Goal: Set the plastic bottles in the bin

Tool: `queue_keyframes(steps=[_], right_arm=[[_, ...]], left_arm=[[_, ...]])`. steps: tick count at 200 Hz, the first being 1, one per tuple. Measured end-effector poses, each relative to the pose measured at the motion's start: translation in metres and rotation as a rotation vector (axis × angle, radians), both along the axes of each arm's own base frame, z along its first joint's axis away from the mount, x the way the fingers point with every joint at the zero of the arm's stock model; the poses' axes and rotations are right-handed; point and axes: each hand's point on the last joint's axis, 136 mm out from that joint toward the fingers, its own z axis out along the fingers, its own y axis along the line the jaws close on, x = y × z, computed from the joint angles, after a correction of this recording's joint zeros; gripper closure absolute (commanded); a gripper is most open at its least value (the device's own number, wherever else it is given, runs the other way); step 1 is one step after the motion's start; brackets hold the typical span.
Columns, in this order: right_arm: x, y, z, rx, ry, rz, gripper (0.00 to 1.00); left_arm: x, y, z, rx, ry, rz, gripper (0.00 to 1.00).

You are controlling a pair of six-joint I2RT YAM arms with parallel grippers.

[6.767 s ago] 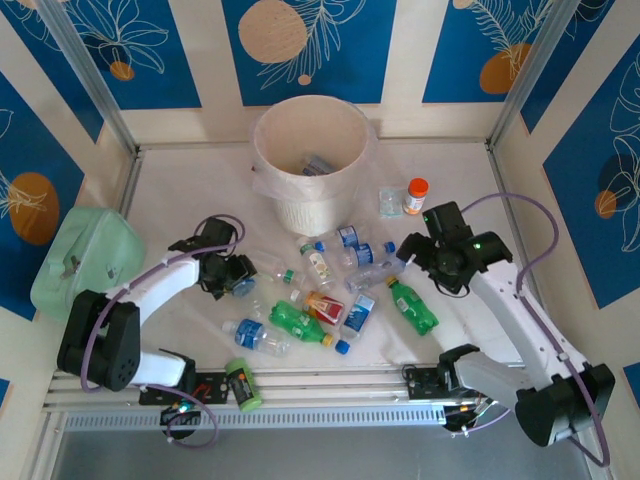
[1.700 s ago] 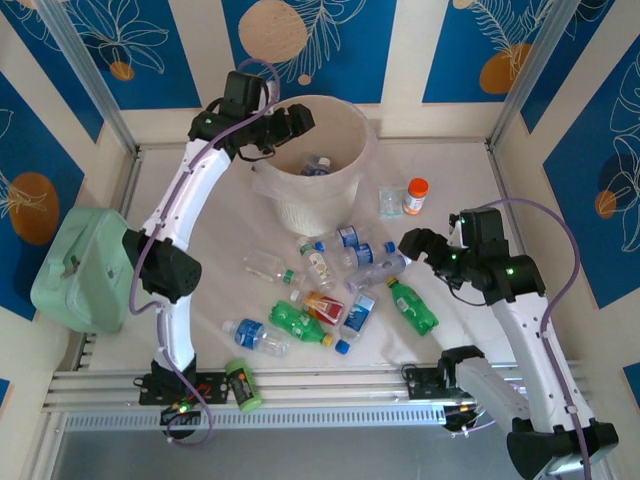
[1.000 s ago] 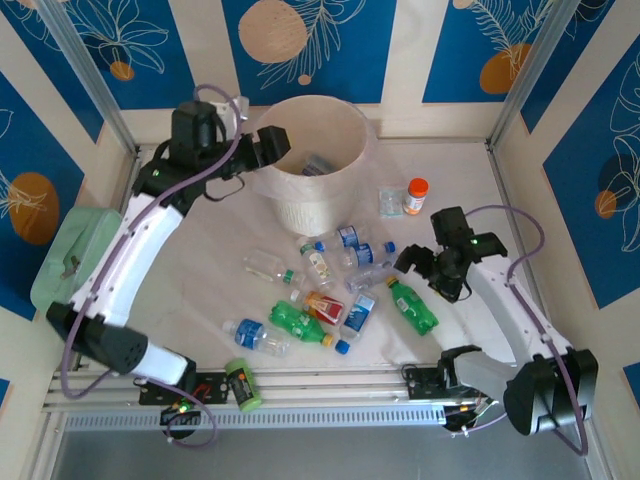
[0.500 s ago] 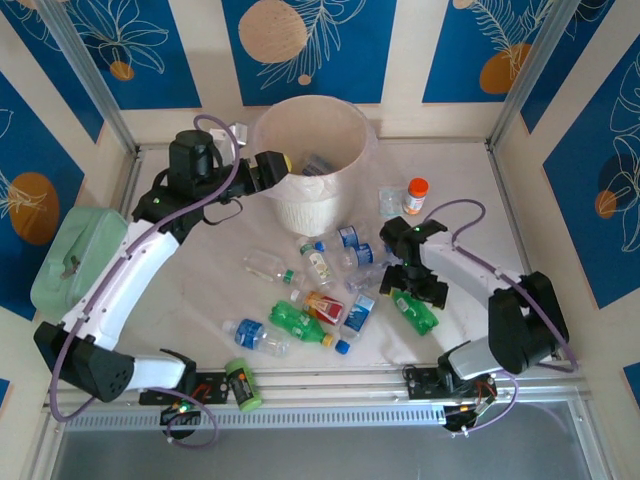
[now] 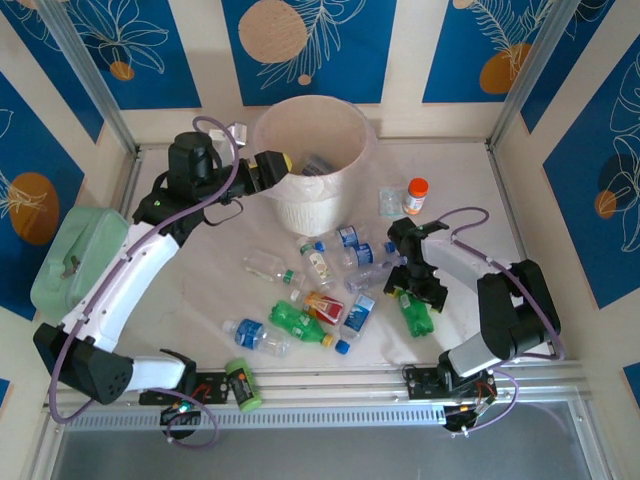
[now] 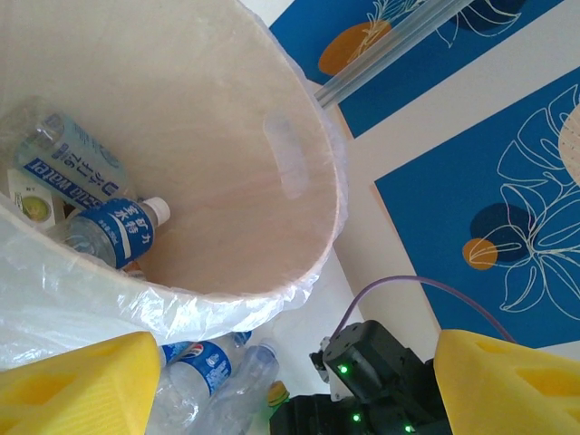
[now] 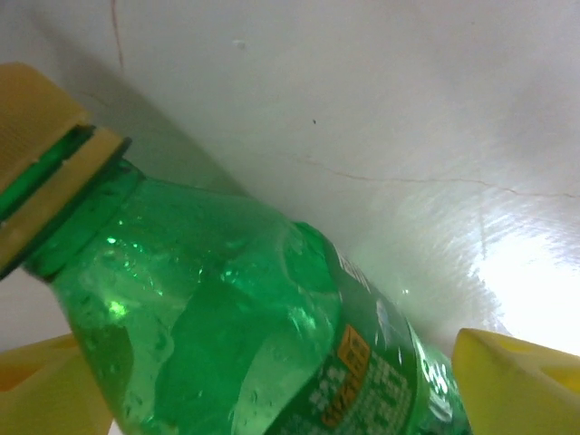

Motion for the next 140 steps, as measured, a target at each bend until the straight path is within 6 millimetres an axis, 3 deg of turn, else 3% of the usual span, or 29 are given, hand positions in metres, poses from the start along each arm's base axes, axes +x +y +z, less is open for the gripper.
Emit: queue_keyframes(steps=[93, 140], right_arm=[[0.002, 0.004, -0.013, 0.056, -0.013, -0.010, 0.27], [0.000, 0.004, -0.007, 0.074, -0.044, -0.012, 0.33]], left_arm=[[-0.001, -0.002, -0.007, -0.008, 0.025, -0.008, 0.22], [-0.001, -0.002, -0.007, -0.010, 0.028, -0.007, 0.23]])
